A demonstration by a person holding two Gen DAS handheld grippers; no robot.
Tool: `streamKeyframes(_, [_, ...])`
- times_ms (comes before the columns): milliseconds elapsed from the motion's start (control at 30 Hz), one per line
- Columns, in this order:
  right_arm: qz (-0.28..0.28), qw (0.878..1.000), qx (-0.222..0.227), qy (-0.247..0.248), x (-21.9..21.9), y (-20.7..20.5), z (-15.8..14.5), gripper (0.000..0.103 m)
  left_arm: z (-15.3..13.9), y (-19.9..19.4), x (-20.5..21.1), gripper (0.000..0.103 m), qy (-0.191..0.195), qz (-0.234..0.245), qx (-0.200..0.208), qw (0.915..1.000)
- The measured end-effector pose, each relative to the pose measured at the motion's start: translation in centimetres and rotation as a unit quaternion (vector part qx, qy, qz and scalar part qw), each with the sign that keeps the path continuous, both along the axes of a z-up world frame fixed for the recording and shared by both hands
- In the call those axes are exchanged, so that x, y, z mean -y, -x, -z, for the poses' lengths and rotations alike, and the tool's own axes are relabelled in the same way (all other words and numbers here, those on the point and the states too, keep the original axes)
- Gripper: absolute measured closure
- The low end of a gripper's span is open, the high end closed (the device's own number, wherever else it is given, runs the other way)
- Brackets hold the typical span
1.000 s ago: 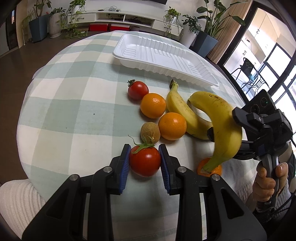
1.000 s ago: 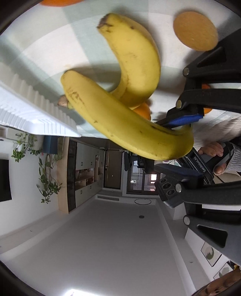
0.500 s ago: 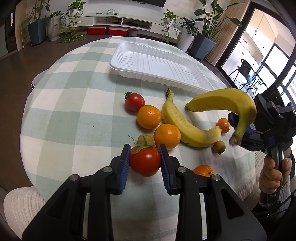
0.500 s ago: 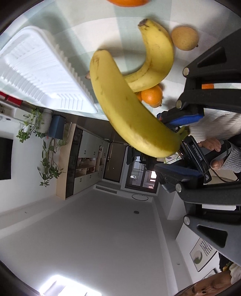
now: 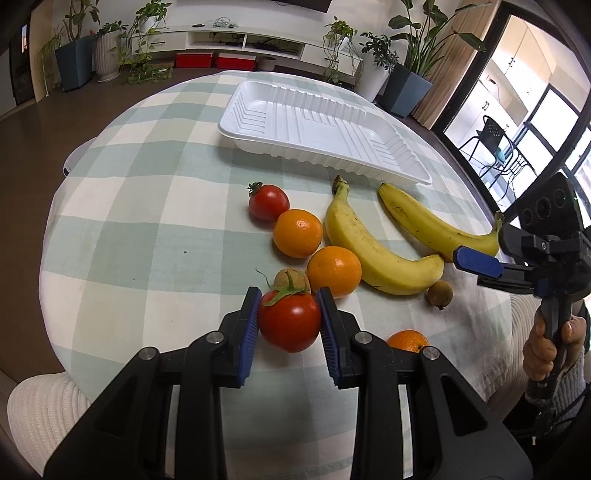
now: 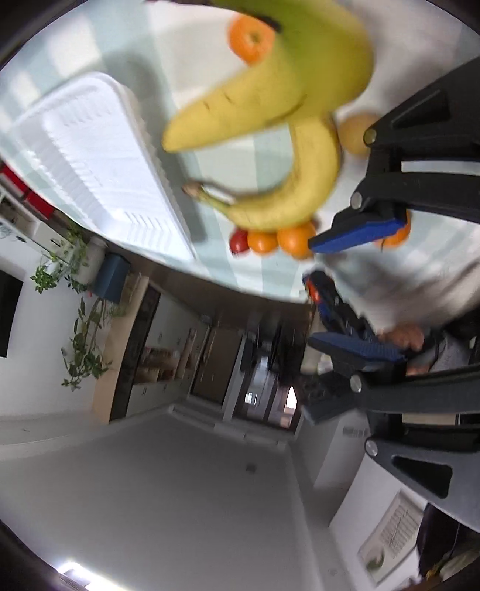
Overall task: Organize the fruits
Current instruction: 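Lift the yellow banana with the right gripper away from the other banana, then carry the banana and tomato over the white tray with both grippers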
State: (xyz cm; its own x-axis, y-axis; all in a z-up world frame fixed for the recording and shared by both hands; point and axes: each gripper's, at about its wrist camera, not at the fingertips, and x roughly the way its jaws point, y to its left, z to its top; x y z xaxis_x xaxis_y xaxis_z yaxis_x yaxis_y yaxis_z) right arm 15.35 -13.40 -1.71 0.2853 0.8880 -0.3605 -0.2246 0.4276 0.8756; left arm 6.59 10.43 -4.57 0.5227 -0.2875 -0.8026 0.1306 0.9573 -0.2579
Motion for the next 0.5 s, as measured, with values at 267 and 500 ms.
streamKeyframes(267, [-0.005, 0.980, 0.086, 0.178, 2.8, 0.3, -4.2, 0.045, 0.1, 0.0, 0.3, 0.075, 0.001, 0.004, 0.000, 1.0000])
streamKeyframes(500, [-0.103, 0.906, 0.126, 0.391, -1.4, -1.3, -4.4, 0.046, -0.1, -0.2, 0.4, 0.075, 0.002, 0.005, 0.002, 1.0000])
